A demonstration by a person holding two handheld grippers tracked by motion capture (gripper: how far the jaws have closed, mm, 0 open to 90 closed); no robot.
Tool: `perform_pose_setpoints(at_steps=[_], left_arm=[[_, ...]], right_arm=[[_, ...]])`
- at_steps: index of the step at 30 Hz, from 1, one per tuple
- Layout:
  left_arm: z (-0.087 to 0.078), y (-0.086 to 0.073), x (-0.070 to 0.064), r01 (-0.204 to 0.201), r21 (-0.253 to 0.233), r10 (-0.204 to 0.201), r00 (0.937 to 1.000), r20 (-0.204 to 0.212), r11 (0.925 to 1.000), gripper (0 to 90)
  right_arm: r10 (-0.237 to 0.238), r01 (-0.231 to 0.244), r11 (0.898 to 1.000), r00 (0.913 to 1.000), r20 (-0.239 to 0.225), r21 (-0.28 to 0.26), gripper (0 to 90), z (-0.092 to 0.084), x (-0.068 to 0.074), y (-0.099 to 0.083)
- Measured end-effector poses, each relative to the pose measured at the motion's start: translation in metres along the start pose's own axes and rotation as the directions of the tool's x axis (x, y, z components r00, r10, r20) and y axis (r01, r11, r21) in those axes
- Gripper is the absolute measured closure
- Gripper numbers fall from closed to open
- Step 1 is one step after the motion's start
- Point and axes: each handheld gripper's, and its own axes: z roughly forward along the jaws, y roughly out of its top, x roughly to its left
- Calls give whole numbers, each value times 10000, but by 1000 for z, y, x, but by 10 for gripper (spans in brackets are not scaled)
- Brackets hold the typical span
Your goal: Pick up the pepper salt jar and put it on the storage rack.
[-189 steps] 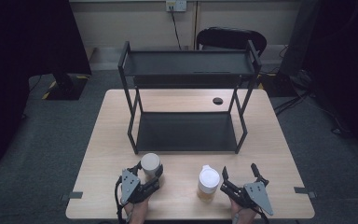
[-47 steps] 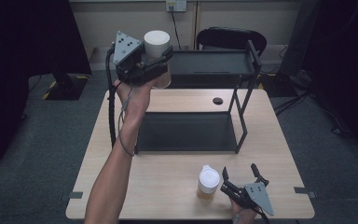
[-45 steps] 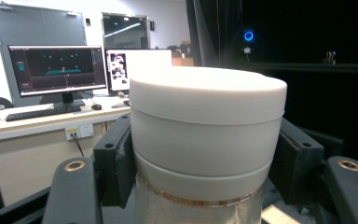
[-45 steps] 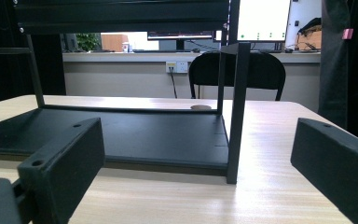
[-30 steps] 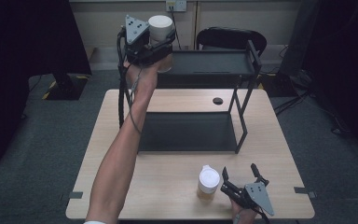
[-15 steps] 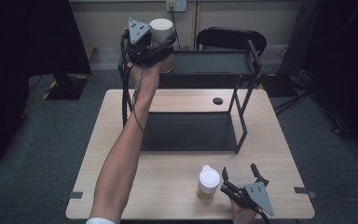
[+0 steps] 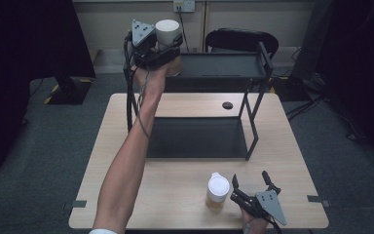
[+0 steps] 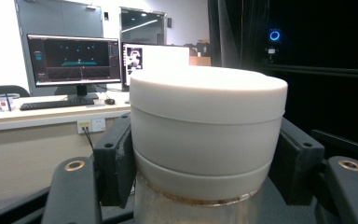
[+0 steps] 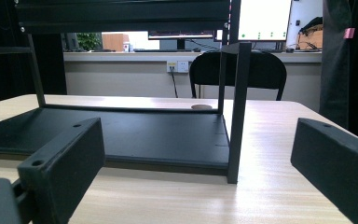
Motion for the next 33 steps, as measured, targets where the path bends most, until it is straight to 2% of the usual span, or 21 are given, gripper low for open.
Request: perform_pose_setpoints(at_steps=[3, 4, 6, 8, 10, 12, 15, 16, 20, 33], left_arm=[[-1, 1, -1, -65, -25, 65, 10000, -71, 10000, 337], [-2, 0, -5, -131, -87, 129, 9995, -282, 9999, 318], [-5, 0, -6, -113, -296, 106, 9996, -249, 9995, 263], [-7, 2, -12, -275, -370, 257, 9985, -477, 9989, 220], [-9, 4, -14, -319, -418, 299, 9984, -488, 9986, 154], [-11, 4, -15, -348, -440, 324, 9981, -529, 9984, 136], [-16, 5, -14, -116, -486, 90, 9985, -534, 9988, 75], [-16, 5, -14, -116, -486, 90, 9985, -534, 9988, 28], [-26, -5, -12, -179, -706, 140, 9984, -557, 9973, 3], [-51, -27, -8, -46, -932, 17, 9995, -313, 9956, 0]], right_arm=[[14, -14, 10000, 10000, 5, -13, 19, 0, 0, 0], [23, -23, 10000, 10000, 9, -9, 19, 0, 0, 0], [20, -20, 10000, 10000, 2, -12, 19, 0, 0, 0], [-8, 8, 10000, 10000, 5, 5, 19, 0, 0, 0], [-2, 2, 10000, 10000, 13, 1, 19, 0, 0, 0], [3, -3, 10000, 10000, 12, 0, 19, 0, 0, 0], [-7, 7, 10000, 10000, 11, 3, 19, 0, 0, 0], [-7, 7, 10000, 10000, 11, 3, 19, 0, 0, 0], [-33, 33, 10000, 10000, 10, 8, 19, 0, 0, 0], [-36, 36, 10000, 10000, 34, 9, 19, 0, 1, 0]])
